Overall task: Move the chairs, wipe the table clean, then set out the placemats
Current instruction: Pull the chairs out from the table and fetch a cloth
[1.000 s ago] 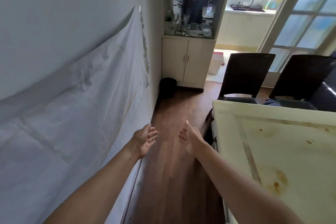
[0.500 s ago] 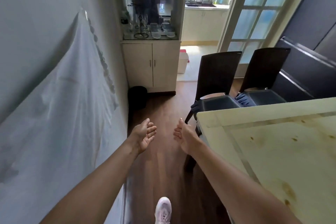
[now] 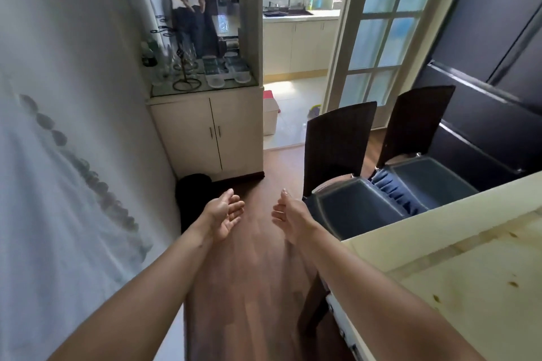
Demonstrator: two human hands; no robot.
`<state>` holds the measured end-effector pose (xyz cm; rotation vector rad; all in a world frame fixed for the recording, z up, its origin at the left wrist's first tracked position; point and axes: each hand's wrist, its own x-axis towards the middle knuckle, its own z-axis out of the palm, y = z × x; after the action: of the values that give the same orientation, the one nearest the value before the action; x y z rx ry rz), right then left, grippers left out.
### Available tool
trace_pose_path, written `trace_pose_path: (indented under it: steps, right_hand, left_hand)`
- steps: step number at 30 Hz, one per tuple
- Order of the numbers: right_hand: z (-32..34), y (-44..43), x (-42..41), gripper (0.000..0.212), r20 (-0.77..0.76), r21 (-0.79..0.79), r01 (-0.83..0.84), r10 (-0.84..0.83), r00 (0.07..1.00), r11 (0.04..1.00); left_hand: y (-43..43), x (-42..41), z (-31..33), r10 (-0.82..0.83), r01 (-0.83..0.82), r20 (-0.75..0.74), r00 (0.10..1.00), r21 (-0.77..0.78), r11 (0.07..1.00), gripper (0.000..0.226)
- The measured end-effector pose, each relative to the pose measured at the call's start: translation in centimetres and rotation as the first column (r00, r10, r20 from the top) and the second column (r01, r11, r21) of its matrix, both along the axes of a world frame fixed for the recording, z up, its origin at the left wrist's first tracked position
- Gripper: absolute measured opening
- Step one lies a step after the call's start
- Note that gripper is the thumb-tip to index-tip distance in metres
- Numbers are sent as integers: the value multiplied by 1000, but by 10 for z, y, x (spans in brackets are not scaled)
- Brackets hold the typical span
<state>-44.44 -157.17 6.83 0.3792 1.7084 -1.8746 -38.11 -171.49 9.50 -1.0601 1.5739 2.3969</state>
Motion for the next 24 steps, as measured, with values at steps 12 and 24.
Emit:
trace_pose_path:
  steps: [12, 24]
  right_hand:
    - [-11, -65, -161, 40, 114, -69, 260, -251, 961, 963]
    - [-18, -115, -286, 53, 201, -97, 425, -400, 894, 900]
  left_hand:
    - [-82, -205, -16, -196, 196, -6, 981, 15, 980, 31]
    - [-122, -399, -16, -440, 440, 8, 898, 15, 898, 31]
